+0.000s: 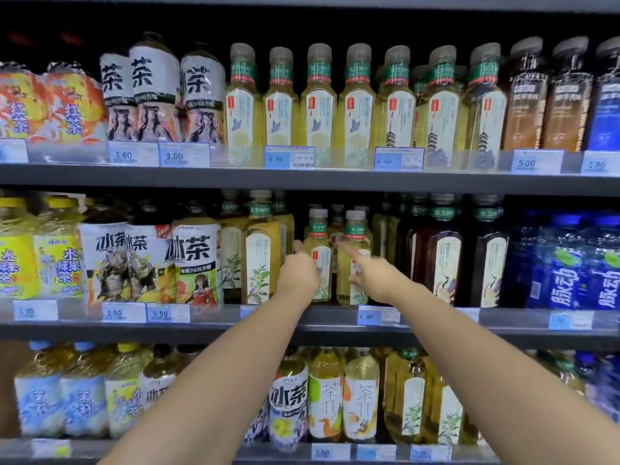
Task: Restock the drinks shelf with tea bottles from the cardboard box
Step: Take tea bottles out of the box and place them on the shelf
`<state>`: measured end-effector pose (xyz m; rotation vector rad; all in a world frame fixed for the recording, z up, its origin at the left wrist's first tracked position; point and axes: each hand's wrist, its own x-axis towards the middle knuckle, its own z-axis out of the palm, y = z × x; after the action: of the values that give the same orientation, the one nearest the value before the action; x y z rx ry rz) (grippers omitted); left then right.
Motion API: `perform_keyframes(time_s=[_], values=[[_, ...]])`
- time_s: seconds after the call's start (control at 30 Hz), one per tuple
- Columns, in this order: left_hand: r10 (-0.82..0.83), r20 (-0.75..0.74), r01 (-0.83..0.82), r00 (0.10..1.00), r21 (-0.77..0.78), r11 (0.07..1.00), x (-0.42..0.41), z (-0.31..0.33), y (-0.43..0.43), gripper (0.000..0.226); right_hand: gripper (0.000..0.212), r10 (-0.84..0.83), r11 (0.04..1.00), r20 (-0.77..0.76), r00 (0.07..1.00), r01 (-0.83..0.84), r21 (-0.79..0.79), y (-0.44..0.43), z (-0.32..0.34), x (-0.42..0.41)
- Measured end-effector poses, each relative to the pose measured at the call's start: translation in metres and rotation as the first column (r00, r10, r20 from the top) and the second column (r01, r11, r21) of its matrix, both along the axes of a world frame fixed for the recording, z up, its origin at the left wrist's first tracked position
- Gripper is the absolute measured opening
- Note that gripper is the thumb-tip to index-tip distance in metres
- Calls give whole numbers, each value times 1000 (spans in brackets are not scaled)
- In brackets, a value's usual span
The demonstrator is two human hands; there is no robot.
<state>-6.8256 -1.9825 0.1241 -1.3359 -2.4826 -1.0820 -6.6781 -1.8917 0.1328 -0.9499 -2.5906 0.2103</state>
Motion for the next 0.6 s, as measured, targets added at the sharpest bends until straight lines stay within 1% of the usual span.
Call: perform_keyframes(time_s=[0.03,0.1,0.17,0.23,0.3,0.4,0.47,0.53,0.57,0.6], values=[[12,-24,-12,1000,-12,1000,0,-5,1,64,84,-16,1000,82,997,17,-1,1,-3,0],[13,-89,-20,996,-72,997,-2,-11,4,48,88,-22,999,181,983,30,-44,3,-12,0],[-16,-141,-5,990,-142,990,-4,-13,7,31,84,-1,997,185,983,15,-70,6,-15,1],[-45,-176,14,983,-175,985,-7,-11,9,25,83,19,998,173,985,-9,-59,9,-13,-3],[-57,-202,19,978,-184,983,-12,-10,15,23,82,33,999,205,978,-26,-34,15,-9,-10],[-63,-201,17,978,-223,975,-21,-10,28,27,75,-10,999,259,966,20,-35,26,-9,-25],[-42,-174,-7,984,-271,963,-26,-7,39,33,68,-12,999,254,967,21,-32,36,-10,-35],[-9,-159,-41,987,-308,951,-32,-4,52,34,57,5,1000,224,975,-1,-16,46,-10,-42],[2,-162,-52,987,-311,949,-35,-3,58,33,56,4,1000,219,976,-1,-12,50,-10,-44],[9,-166,-61,986,-306,950,-37,-4,64,32,61,-7,1000,218,976,10,-12,53,-10,-46]])
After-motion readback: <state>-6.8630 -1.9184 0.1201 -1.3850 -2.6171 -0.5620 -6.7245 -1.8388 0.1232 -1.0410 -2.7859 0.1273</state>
